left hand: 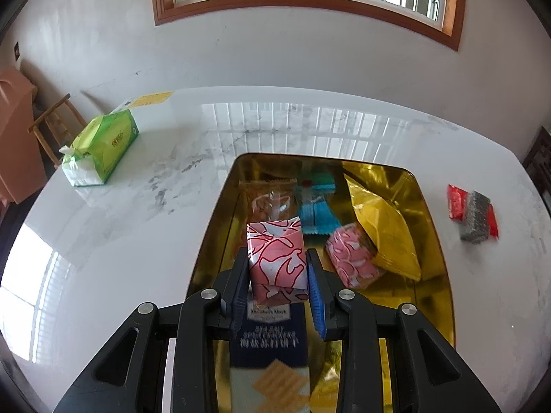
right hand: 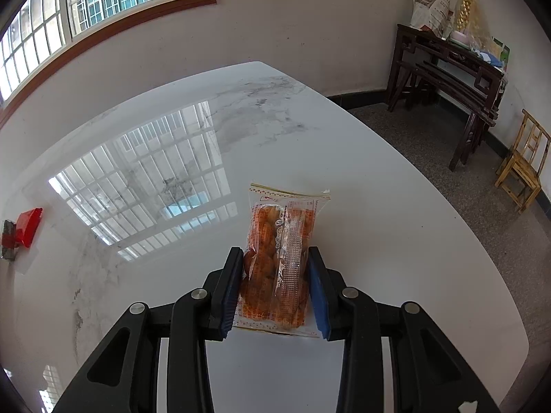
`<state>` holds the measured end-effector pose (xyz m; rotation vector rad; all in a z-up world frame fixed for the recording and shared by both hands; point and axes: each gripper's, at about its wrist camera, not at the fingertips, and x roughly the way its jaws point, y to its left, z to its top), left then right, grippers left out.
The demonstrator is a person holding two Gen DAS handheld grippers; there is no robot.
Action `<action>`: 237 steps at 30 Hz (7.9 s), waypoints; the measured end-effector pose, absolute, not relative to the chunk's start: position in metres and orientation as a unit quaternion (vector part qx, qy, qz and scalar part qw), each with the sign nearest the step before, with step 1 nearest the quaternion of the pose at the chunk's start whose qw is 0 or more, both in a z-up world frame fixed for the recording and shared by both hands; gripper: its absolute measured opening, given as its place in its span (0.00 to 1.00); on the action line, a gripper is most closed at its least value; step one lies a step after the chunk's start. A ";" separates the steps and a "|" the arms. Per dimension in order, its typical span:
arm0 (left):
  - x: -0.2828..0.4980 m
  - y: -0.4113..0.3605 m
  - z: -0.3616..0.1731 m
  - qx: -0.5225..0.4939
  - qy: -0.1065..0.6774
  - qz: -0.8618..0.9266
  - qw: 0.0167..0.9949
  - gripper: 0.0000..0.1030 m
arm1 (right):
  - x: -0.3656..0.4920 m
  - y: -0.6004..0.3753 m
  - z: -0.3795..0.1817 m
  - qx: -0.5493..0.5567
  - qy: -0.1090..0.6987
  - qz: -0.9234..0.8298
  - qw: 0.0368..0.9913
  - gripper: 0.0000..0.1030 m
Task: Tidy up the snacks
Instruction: 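Open the left tool to release the pink block in the tin, then carry the orange nut bag into the tin with the right tool, then open the right tool and withdraw it from the tin, then move the left tool to the dark speckled block and grasp it, then carry the speckled block toward the tin while the right tool grasps the red packet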
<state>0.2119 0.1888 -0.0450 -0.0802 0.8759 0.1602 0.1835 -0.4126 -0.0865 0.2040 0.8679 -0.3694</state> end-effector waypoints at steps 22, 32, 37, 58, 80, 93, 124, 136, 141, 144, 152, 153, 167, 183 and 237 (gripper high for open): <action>0.208 0.183 -0.024 0.009 0.387 0.116 0.915 0.77 | 0.183 -0.413 -0.086 0.098 0.417 -0.178 0.886 0.33; 0.159 0.178 -0.007 0.015 0.367 0.132 0.921 0.77 | 0.182 -0.408 -0.085 0.099 0.416 -0.164 0.889 0.33; 0.128 0.176 0.002 0.024 0.353 0.140 0.925 0.77 | 0.180 -0.397 -0.085 0.086 0.420 -0.153 0.891 0.32; 0.066 0.204 -0.023 -0.016 0.374 0.142 0.916 0.77 | 0.174 -0.234 -0.072 0.077 0.432 0.020 0.898 0.32; 0.054 0.247 -0.067 -0.080 0.421 0.149 0.891 0.83 | 0.189 0.030 0.001 -0.008 0.406 0.262 0.876 0.33; 0.046 0.256 -0.059 -0.085 0.407 0.170 0.893 0.93 | 0.202 0.083 -0.031 -0.024 0.445 0.282 0.850 0.33; 0.041 0.248 -0.056 -0.054 0.398 0.160 0.902 0.93 | 0.177 0.058 -0.008 -0.007 0.353 0.279 0.893 0.42; 0.050 0.212 -0.036 -0.014 0.395 0.103 0.913 0.93 | 0.174 -0.116 -0.040 -0.025 0.369 0.104 0.923 0.44; 0.062 0.179 -0.022 0.019 0.391 0.060 0.918 0.93 | 0.177 -0.183 -0.059 -0.031 0.387 0.030 0.921 0.44; 0.073 0.154 -0.012 0.040 0.388 0.028 0.920 0.93 | 0.178 -0.212 -0.068 -0.021 0.397 0.005 0.918 0.44; 0.132 0.084 0.016 0.036 0.405 -0.082 0.910 0.93 | 0.180 -0.246 -0.075 0.015 0.406 -0.016 0.914 0.45; 0.139 0.079 0.017 0.033 0.406 -0.090 0.909 0.93 | 0.181 -0.247 -0.076 0.019 0.408 -0.015 0.913 0.45; 0.276 -0.014 -0.025 0.068 0.480 -0.126 0.866 0.93 | 0.179 -0.261 -0.082 0.085 0.414 0.017 0.906 0.48; 0.333 -0.030 -0.081 0.068 0.526 -0.094 0.842 0.81 | 0.181 -0.260 -0.083 0.102 0.414 0.050 0.903 0.48; 0.174 0.010 -0.016 0.049 0.441 -0.059 0.894 0.35 | 0.272 -0.201 -0.079 -0.041 0.403 0.173 0.898 0.67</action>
